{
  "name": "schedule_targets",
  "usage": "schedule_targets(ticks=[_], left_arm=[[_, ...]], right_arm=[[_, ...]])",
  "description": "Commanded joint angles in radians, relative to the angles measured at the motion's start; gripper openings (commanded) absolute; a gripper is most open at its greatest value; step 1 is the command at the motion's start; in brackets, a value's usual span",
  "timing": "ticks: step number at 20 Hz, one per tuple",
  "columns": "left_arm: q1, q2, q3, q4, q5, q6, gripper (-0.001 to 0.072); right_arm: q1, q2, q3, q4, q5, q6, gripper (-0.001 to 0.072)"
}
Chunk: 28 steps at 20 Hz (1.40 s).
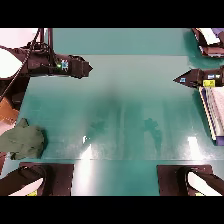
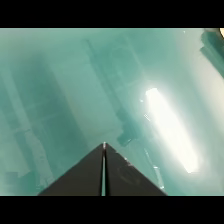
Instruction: Fold the shirts.
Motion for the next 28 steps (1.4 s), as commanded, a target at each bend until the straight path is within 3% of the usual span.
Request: schedule_targets(ticks=[1, 8, 17, 21, 24, 28], left_arm=[[-0.001, 0.0, 0.0, 0.0, 0.001, 0.0, 0.0033], [-0.001, 0.0, 0.0, 0.0, 0.009, 0.0, 0.0033], [0.003, 0.003, 0.006, 0.054, 0.148, 0.002, 0.0033], [0.133, 0.101, -0.002, 0.177, -0.189, 0.0, 0.0033], [0.263, 0.234, -0.075, 0.41, -0.413, 0.0, 0.0033], [0.425, 0.325, -0.238, 0.62, -0.618, -0.008, 0.004]], right_arm=[[0.001, 0.001, 0.001, 0.001, -0.002, 0.0, 0.0021], [0.001, 0.001, 0.001, 0.001, -0.002, 0.0, 0.0021], [0.001, 0.001, 0.001, 0.001, 0.005, 0.0, 0.0021], [0.009, 0.001, 0.001, 0.0, 0.011, 0.0, 0.0021], [0.009, 0.001, 0.001, 0.001, 0.012, 0.0, 0.0021], [0.009, 0.0, 0.001, 0.0, 0.0, 0.0, 0.0021]])
